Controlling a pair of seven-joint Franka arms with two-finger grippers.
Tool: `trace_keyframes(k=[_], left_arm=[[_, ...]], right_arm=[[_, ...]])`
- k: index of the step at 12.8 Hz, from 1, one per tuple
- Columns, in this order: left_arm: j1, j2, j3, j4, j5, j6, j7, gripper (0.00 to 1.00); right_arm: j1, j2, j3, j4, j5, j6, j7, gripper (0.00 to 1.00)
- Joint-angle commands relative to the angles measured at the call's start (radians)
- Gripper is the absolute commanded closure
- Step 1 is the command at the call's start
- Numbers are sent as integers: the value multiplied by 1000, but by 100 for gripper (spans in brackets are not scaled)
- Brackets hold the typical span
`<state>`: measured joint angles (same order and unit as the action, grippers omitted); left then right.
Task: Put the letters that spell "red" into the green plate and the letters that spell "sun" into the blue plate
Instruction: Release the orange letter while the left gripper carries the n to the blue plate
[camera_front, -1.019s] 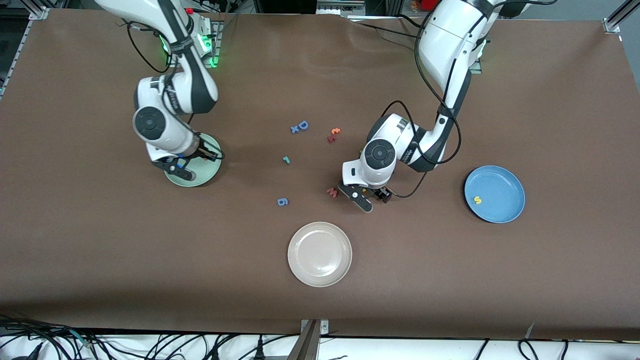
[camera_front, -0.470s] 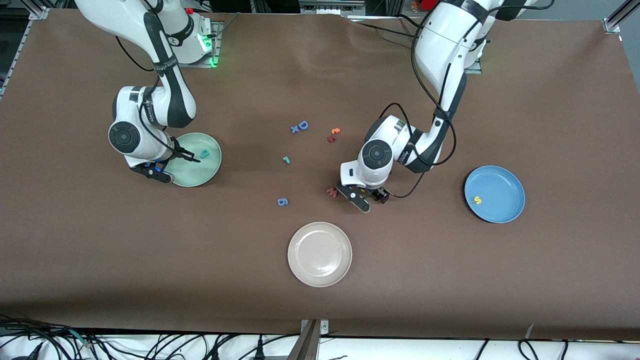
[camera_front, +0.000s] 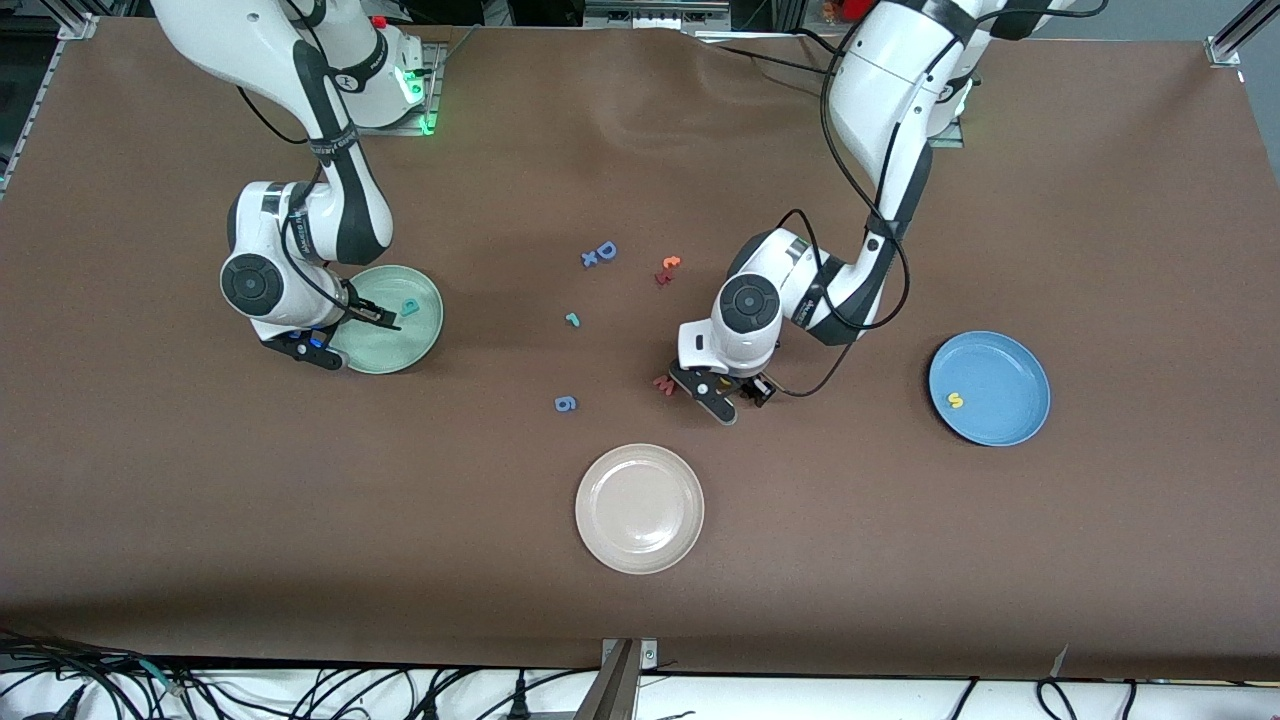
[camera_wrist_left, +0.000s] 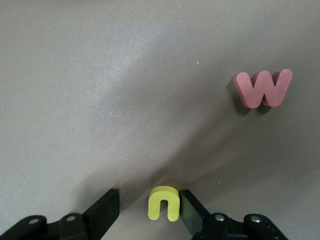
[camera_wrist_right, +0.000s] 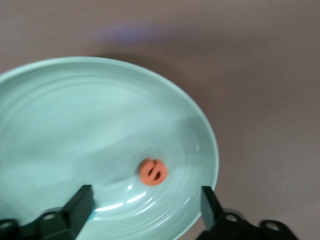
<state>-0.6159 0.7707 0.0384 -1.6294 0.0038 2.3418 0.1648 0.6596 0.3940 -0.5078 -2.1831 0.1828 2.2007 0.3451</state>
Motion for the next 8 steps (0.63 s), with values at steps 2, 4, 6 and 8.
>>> trace_keyframes(k=[2,4,6,8], left_arm=[[-2,27,6,-18,42,59,-11,58],[1,25,6,-18,42,59,-11,67],[7,21,11,-18,42,57,-4,73],[31,10,24,-18,27,56,75,76]], right_arm=[[3,-30,83,133,29,-177,-1,1],[3,-32,206,192,32,-202,-2,1],[6,-20,273,233,30,-196,-6,1],[23,24,298,296,30,-200,-3,0]])
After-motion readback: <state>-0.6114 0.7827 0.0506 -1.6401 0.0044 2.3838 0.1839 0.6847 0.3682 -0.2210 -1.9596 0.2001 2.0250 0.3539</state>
